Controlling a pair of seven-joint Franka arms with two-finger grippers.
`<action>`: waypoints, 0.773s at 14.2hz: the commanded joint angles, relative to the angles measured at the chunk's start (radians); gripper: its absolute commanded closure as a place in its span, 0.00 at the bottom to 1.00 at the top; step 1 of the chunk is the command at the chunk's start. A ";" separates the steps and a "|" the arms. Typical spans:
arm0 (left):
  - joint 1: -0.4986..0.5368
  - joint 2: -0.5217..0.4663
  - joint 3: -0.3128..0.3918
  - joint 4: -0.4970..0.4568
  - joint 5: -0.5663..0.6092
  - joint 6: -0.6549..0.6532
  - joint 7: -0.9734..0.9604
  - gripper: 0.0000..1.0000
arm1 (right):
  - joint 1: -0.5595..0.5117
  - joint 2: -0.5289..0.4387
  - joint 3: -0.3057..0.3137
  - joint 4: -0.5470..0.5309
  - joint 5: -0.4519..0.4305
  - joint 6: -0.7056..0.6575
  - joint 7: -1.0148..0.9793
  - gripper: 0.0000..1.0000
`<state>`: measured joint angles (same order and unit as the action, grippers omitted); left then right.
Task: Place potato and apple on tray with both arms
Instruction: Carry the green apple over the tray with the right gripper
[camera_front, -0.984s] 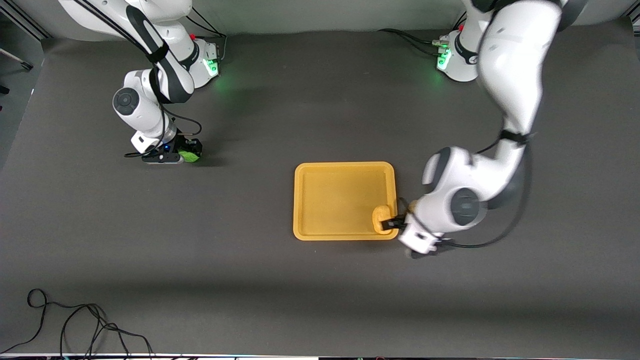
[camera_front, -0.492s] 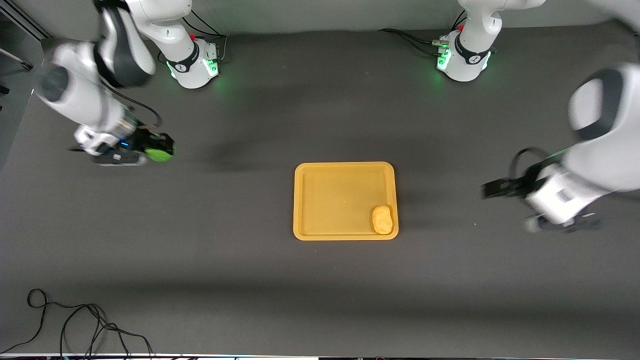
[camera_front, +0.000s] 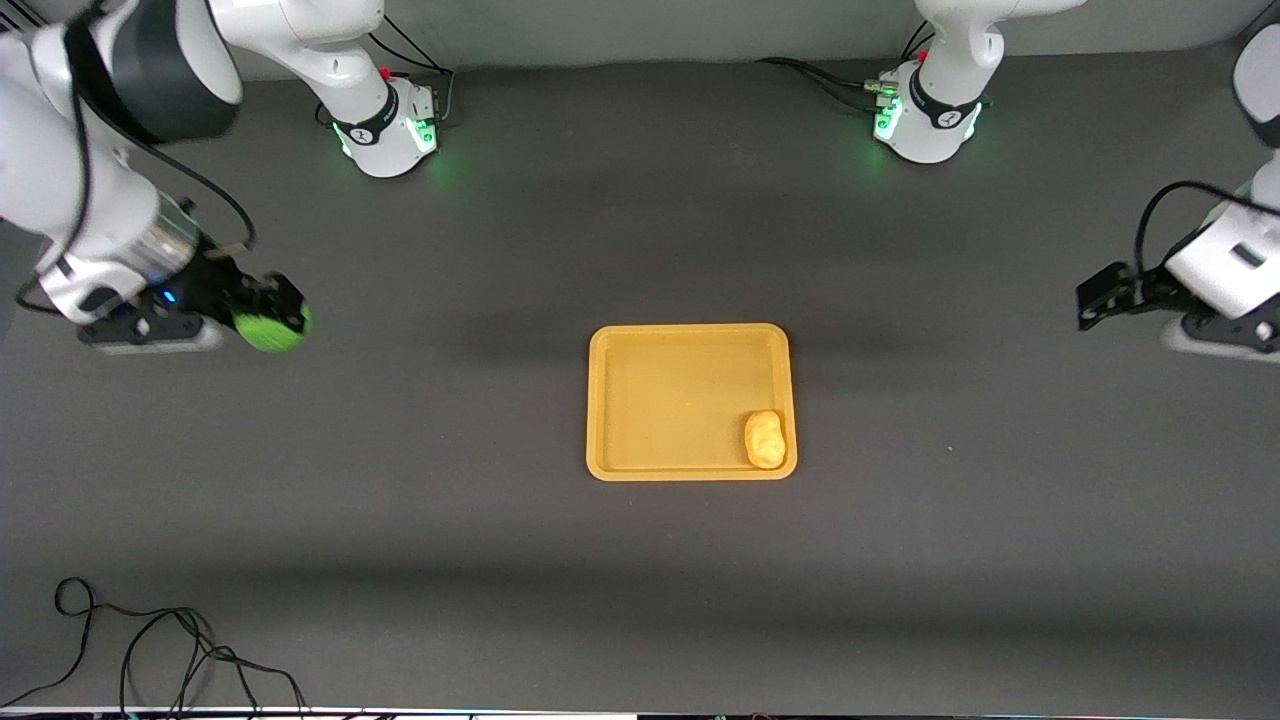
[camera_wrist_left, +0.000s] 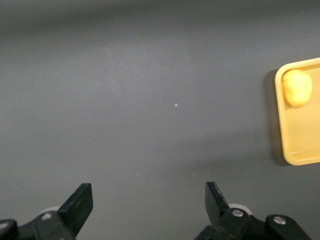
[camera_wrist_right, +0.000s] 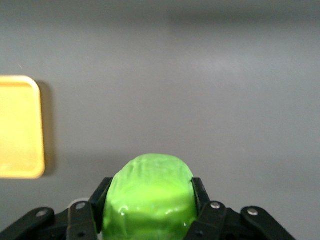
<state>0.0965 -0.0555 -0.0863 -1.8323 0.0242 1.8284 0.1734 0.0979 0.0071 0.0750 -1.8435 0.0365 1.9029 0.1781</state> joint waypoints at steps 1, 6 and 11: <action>0.014 -0.075 -0.009 -0.126 -0.004 0.080 0.021 0.00 | 0.049 0.267 0.081 0.330 0.005 -0.062 0.163 0.59; 0.012 -0.060 -0.010 -0.119 -0.006 0.092 -0.054 0.00 | 0.330 0.560 0.074 0.643 -0.018 -0.065 0.593 0.59; 0.009 0.029 -0.013 0.097 -0.004 -0.088 -0.046 0.00 | 0.601 0.764 0.071 0.803 -0.168 -0.039 0.932 0.59</action>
<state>0.1063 -0.0778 -0.0940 -1.8688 0.0208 1.8528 0.1377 0.6233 0.6765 0.1591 -1.1561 -0.0875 1.8833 1.0146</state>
